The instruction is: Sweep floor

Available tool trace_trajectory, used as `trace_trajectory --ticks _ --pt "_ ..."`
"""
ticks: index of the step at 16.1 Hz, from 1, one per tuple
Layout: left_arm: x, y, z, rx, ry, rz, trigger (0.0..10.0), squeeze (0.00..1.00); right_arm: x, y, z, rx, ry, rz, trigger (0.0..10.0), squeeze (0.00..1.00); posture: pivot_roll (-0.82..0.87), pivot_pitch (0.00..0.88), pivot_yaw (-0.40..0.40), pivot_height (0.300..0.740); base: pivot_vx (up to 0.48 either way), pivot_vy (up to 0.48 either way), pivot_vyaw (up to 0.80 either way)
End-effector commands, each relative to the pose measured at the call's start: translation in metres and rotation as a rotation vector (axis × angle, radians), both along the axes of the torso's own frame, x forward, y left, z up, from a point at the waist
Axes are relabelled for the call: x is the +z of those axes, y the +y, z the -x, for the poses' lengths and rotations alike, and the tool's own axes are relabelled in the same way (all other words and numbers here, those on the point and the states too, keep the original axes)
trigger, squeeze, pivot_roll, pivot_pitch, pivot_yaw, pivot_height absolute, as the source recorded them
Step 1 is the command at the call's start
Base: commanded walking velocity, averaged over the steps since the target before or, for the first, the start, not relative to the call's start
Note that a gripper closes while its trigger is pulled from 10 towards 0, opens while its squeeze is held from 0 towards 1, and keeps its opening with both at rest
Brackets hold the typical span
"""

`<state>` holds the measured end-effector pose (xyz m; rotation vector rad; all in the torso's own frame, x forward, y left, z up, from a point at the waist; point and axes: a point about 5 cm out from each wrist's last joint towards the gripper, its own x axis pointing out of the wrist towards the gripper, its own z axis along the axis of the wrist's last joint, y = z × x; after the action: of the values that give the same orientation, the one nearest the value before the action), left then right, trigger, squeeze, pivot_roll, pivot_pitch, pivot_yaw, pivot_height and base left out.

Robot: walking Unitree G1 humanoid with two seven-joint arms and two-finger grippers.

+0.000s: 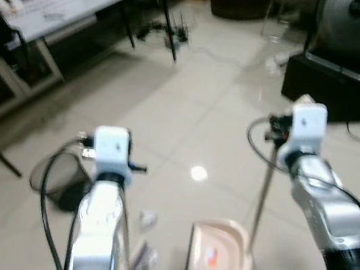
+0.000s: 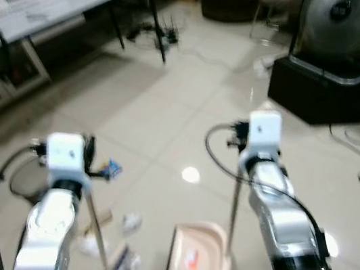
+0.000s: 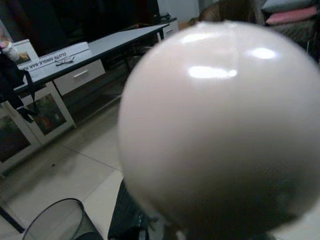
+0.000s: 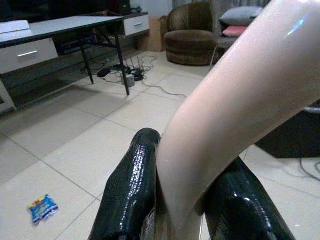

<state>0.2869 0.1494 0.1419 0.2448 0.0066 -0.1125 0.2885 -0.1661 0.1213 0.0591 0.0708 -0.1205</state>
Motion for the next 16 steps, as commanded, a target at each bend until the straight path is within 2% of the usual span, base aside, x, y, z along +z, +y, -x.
trace_trajectory --ticks 1,16 --pt "0.0086 0.0037 -0.0017 0.009 -0.035 -0.017 10.0 0.0 0.0115 0.0048 -0.003 0.017 -0.052 -0.007 10.0 0.0 -0.03 0.002 0.011 0.74 0.0 0.352 0.0" --pt "0.0056 0.003 -0.0006 0.009 -0.026 -0.024 10.0 0.0 0.0109 0.0044 -0.0034 0.018 -0.048 -0.005 10.0 0.0 -0.03 0.005 0.007 0.74 0.0 0.353 0.0"
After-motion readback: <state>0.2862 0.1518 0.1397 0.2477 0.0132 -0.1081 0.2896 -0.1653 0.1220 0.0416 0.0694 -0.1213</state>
